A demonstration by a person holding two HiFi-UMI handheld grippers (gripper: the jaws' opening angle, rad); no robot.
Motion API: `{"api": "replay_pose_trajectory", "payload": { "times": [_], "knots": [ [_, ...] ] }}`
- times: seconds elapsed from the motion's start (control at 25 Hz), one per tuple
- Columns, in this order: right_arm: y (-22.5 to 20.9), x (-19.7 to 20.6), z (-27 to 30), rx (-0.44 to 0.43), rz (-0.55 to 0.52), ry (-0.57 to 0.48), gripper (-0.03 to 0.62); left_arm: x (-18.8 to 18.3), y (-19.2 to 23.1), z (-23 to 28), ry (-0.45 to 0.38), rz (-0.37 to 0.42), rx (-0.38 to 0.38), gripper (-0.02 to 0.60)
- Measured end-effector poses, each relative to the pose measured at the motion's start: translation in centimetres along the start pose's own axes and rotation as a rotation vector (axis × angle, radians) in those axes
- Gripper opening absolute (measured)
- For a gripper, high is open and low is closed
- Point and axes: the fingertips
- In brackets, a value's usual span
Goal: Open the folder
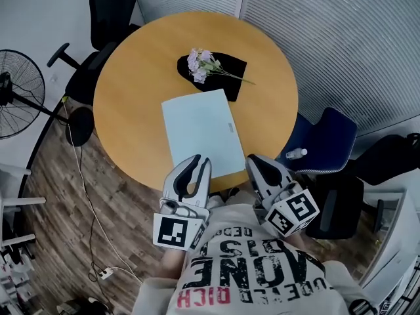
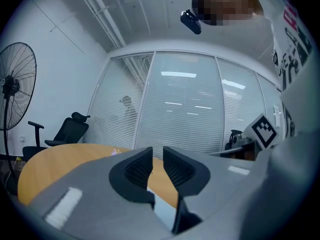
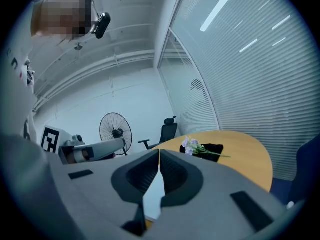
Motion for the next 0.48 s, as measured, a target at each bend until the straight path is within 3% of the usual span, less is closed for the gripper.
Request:
{"api": "replay_pose_trajectory", "payload": {
  "times": [0.48],
  "knots": [
    [-0.6, -0.5, 2.4, -0.092, -0.016, 0.021, 0.014, 0.6, 1.6, -0.1, 0.01, -0.021, -0.082, 0.074]
  ]
}}
Point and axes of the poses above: the fingertips, and each gripper's own axes: z forward along the fingers, y to its left, x out of its underside, and after that the axes turned 11 degrees about -x, right-handed
